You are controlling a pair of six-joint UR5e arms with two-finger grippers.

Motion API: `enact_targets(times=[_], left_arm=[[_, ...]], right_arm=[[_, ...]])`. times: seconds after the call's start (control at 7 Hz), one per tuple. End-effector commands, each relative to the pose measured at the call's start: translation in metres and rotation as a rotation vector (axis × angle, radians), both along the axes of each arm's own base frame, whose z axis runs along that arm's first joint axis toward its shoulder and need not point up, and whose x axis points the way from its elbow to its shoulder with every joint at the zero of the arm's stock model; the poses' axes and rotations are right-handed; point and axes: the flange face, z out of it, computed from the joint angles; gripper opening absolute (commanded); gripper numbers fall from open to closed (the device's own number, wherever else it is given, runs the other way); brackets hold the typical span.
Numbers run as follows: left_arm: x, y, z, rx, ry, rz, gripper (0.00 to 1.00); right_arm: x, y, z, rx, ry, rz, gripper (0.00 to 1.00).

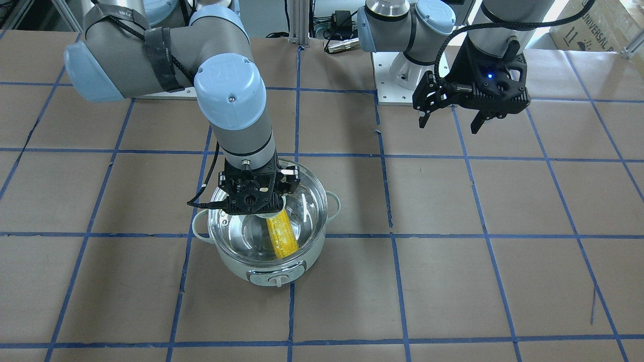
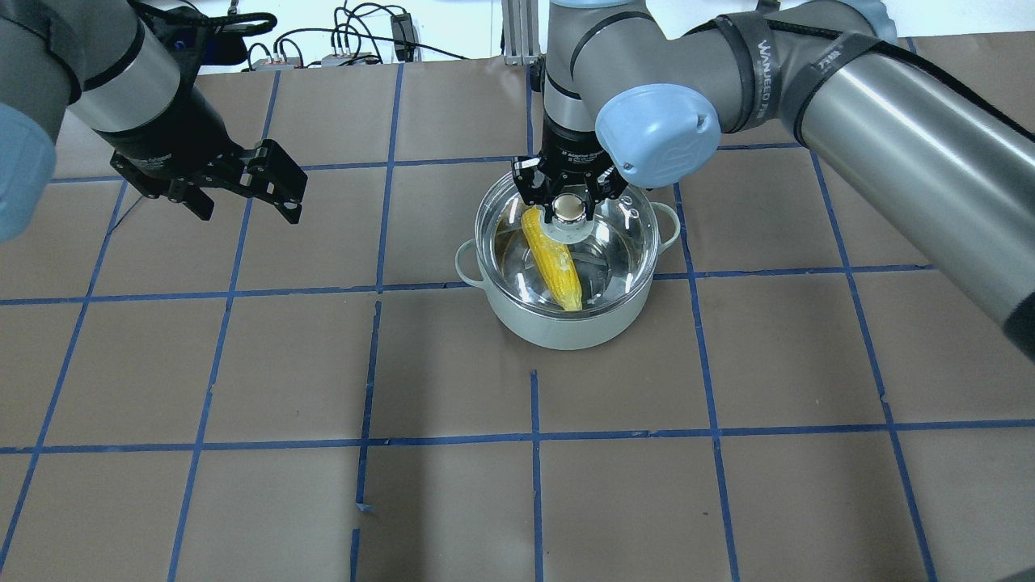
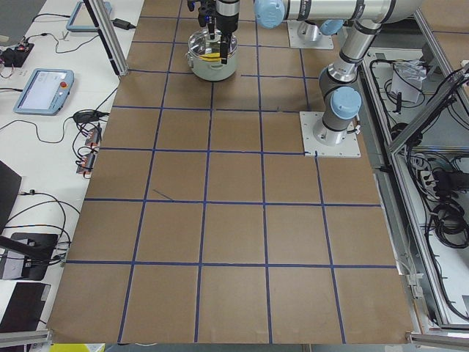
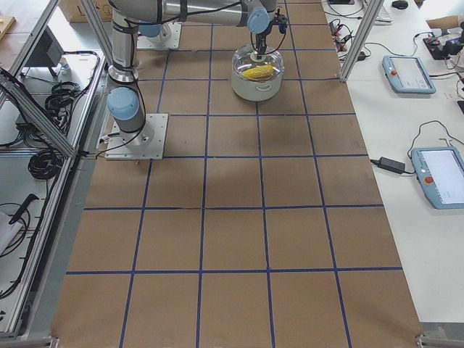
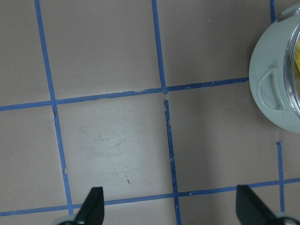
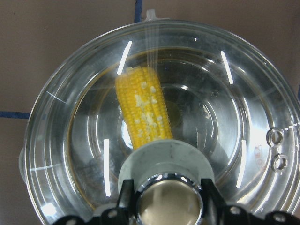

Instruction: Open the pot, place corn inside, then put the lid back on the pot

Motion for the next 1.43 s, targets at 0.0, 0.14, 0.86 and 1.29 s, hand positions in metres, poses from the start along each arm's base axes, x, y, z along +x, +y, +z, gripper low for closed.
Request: enact_targets(times=[0.0,0.14,0.86,1.29], left_arm=[[-0.001,-0.0002,0.0002,-0.001,0.003,0.001,1.0],[-0.001,-0.0007,-0.0005,0.001,0.003,0.0,1.0],[-0.0009,-0.0031,-0.0035,0.002,0.003,0.0,1.0],[-0.0008,-0.0044,-0.004,0.003,0.003,0.001,1.0]], right_arm=[[0.0001,-0.0006,-0.0007,0.0,0.0,0.002,0.32],[0.0013,-0.0011,-0.0046,0.007,0.002,0.005,0.32],[0.0003,-0.0018,-0.0058,0.009,0.004,0.016,0.37],[-0.0008,-0.0026,-0.0051,0.006,0.006,0.019,0.37]])
